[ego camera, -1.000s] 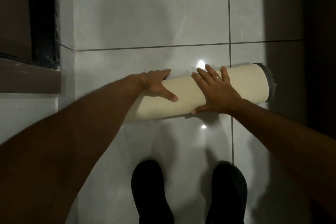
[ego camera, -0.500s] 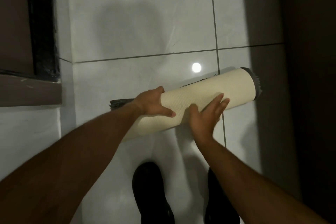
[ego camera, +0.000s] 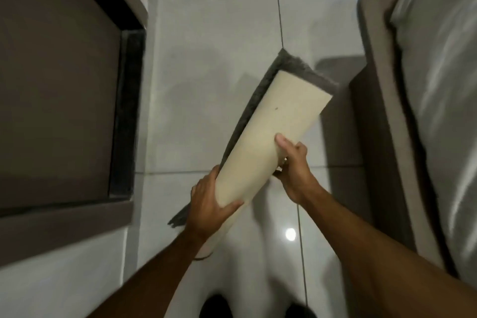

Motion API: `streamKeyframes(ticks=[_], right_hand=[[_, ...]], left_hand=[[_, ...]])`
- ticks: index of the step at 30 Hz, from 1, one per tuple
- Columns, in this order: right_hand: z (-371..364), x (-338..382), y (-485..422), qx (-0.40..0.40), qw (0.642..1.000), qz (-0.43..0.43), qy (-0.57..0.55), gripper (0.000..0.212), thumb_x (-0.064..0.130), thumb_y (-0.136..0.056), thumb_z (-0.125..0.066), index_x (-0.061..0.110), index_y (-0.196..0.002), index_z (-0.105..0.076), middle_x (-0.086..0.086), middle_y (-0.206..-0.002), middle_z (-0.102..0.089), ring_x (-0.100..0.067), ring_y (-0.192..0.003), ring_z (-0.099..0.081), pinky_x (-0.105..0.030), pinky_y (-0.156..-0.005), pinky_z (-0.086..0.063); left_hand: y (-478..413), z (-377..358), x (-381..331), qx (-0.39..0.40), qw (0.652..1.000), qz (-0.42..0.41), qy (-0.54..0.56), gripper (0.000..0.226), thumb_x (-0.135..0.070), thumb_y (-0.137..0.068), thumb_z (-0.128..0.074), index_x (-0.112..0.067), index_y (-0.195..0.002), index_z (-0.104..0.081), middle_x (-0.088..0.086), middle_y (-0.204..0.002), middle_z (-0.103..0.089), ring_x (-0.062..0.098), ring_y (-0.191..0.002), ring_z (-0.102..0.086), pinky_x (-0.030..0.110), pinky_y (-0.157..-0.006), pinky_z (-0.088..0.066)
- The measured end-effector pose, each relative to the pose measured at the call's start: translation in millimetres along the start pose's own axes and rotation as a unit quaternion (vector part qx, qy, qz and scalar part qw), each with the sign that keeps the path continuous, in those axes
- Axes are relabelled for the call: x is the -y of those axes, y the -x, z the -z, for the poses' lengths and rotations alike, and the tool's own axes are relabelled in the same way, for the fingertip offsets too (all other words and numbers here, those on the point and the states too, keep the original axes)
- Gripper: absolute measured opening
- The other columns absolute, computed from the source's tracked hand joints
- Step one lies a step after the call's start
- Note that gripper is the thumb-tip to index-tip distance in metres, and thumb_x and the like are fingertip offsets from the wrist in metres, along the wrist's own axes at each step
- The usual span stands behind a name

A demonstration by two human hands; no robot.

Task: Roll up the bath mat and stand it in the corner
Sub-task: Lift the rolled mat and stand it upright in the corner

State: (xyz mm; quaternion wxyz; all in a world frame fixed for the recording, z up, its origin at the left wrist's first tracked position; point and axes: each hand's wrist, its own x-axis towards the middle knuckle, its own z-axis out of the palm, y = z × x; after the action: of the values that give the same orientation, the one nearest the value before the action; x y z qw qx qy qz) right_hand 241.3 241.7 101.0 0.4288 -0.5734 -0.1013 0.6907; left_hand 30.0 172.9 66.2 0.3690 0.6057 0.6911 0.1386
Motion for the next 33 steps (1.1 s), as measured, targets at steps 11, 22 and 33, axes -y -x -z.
streamKeyframes(ticks=[11,22,33], right_hand=[[-168,197,-141,0.205,0.935,0.116,0.264,0.083,0.012,-0.061,-0.094,0.020,-0.133,-0.055,-0.006,-0.126,-0.069,-0.028,-0.117,-0.065,-0.043,-0.089,-0.060],[-305,394,-326,0.230,0.877,0.158,0.391,0.109,0.013,-0.052,-0.100,0.027,-0.142,-0.040,0.002,-0.136,-0.060,-0.018,-0.127,-0.056,-0.049,-0.104,-0.052],[-467,553,-500,0.252,0.823,0.208,0.465,0.115,0.021,-0.051,-0.100,0.029,-0.145,-0.034,0.008,-0.139,-0.055,-0.005,-0.122,-0.055,-0.042,-0.103,-0.051]], left_hand=[[-272,173,-103,0.013,0.974,-0.013,0.225,0.122,-0.054,-0.047,-0.096,-0.041,-0.144,-0.023,-0.020,-0.137,-0.048,0.010,-0.127,-0.053,0.042,-0.090,-0.059],[-527,303,-183,-0.037,0.982,-0.058,0.175,0.116,-0.046,-0.049,-0.097,-0.019,-0.146,-0.038,-0.007,-0.140,-0.057,0.004,-0.129,-0.053,0.030,-0.108,-0.047],[-761,409,-215,-0.115,0.970,-0.050,0.207,0.106,-0.040,-0.055,-0.097,-0.020,-0.144,-0.043,-0.022,-0.130,-0.058,-0.016,-0.118,-0.052,-0.001,-0.091,-0.041]])
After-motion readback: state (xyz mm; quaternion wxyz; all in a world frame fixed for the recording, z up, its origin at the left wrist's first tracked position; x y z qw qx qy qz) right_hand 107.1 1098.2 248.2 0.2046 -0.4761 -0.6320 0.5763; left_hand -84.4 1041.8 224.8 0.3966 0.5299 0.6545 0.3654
